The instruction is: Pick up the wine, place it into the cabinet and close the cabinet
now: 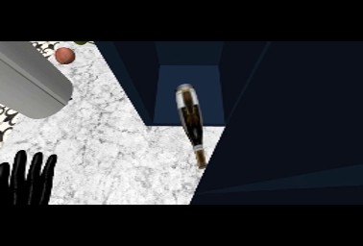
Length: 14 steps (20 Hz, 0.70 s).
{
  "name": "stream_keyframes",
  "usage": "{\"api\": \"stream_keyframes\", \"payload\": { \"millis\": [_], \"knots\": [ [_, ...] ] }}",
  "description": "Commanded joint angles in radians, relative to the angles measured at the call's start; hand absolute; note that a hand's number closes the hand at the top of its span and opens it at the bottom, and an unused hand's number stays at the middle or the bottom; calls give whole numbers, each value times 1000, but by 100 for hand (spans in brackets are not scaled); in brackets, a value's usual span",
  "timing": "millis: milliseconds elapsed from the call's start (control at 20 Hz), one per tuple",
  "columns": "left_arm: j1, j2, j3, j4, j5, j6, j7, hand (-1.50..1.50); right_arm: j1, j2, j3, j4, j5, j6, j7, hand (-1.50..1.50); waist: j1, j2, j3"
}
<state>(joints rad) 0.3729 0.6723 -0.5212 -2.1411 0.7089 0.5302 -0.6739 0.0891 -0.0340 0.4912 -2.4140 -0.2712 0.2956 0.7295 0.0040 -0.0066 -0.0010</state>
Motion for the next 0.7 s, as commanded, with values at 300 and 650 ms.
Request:
{"api": "stream_keyframes", "payload": {
  "millis": [300, 650],
  "knots": [
    [134, 113, 239, 8, 118, -173, -1, -150, -48, 34, 350, -131, 198, -185, 56, 150, 1, -5, -2],
    [87, 125, 326, 46, 189, -251, 58, -150, -158, 33, 509, -24, 331, -397, -21, 150, -6, -1, -2]
  ]
}}
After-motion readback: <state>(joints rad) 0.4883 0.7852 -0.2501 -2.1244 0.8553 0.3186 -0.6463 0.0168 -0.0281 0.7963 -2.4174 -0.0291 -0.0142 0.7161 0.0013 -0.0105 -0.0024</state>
